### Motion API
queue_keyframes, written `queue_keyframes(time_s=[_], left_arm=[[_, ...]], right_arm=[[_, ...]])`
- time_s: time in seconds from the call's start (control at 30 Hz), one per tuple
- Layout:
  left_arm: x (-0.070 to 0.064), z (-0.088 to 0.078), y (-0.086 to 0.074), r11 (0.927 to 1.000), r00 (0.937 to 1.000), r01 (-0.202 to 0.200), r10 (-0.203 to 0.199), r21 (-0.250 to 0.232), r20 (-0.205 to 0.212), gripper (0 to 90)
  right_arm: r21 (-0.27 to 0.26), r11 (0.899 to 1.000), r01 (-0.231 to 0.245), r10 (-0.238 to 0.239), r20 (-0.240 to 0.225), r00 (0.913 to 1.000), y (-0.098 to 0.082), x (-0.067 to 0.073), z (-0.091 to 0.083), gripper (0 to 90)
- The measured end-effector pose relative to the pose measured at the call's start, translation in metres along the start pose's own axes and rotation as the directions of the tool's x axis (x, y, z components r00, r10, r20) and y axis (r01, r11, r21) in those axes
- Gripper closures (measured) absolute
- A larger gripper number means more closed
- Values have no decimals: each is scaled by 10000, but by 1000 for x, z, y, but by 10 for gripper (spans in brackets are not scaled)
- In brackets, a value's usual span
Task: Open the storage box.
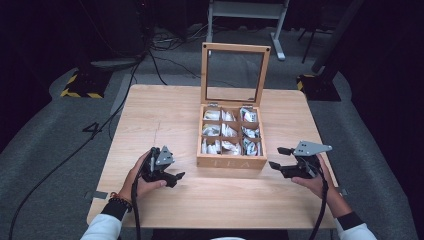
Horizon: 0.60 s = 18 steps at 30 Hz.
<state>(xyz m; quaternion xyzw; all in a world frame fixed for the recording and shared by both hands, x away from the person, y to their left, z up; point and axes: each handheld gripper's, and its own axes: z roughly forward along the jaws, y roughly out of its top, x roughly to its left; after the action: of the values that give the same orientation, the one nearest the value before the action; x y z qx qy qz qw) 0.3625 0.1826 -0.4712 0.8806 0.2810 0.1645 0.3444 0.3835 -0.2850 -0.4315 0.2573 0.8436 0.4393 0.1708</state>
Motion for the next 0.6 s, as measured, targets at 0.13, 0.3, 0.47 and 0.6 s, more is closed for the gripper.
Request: queue_keyframes(time_s=[0.13,0.3,0.47,0.6], left_arm=[[-4,-1,-10,10000,9998,30,-28,82,-189,178],[-7,-3,-21,9998,9998,140,-138,121,-165,176],[-11,-2,-34,9990,9993,334,-328,307,-203,175],[-12,-2,-41,9983,9988,482,-479,329,-93,175]], right_arm=[[-110,9997,228,-230,-174,9996,16,5,8,344],[-174,9988,463,-469,-376,9982,36,11,24,352],[-295,9980,562,-582,-719,9957,54,16,42,366],[-310,9965,778,-808,-1090,9908,67,23,58,378]])
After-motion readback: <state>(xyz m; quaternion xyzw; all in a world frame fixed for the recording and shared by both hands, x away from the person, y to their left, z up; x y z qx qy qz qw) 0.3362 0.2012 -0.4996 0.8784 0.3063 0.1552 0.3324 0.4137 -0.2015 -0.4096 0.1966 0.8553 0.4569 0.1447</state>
